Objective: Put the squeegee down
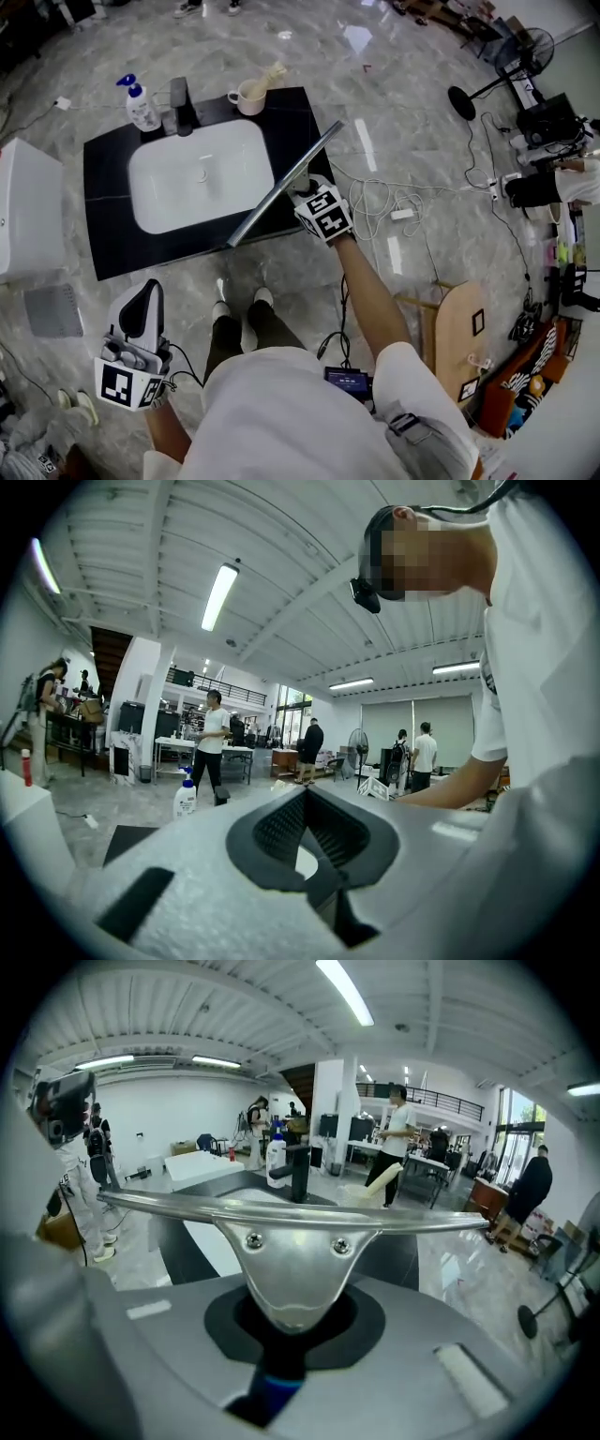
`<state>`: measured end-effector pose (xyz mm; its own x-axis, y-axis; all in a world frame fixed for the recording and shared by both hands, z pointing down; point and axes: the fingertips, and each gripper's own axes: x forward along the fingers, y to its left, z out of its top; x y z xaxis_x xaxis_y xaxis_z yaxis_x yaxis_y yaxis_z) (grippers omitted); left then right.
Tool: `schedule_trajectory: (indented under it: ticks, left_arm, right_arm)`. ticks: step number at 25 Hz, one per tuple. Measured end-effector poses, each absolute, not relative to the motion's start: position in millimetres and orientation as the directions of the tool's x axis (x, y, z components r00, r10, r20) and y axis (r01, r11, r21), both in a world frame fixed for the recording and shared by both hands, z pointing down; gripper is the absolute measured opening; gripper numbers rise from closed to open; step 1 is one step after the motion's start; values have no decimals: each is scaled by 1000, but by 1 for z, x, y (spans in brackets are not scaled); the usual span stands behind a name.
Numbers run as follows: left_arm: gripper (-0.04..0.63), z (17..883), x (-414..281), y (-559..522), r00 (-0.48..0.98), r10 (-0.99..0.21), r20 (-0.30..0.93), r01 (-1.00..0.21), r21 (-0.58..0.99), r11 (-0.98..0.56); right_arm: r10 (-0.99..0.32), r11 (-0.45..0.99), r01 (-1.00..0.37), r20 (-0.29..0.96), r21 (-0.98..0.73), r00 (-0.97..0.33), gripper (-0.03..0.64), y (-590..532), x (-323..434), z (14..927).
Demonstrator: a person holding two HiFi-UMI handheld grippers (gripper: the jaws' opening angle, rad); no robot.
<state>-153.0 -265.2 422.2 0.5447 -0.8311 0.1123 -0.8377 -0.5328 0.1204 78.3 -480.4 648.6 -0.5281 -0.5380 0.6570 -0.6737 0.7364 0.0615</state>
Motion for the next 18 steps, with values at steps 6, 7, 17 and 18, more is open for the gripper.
schedule_trajectory:
  ticks: [6, 7, 17, 18]
  left_arm:
    - [-12, 444, -157, -283, 522, -838, 160, -852, 142, -504]
    - [-12, 448, -157, -287, 521, -838, 165, -853, 144, -502]
    - [-12, 487, -141, -313, 538, -816, 210, -841, 200, -503]
    - [-12, 489, -141, -314, 538, -816, 212, -841, 202, -502]
  right_arm:
    - [-467, 740, -671, 744, 33, -478, 41, -518, 79, 710]
    - [-454, 742, -670, 756, 28, -471, 41, -523, 79, 718]
    - [-258, 786, -618, 899, -17, -353, 44, -540, 84, 784]
    - [-238, 789, -613, 907, -29, -348, 43, -541, 85, 786]
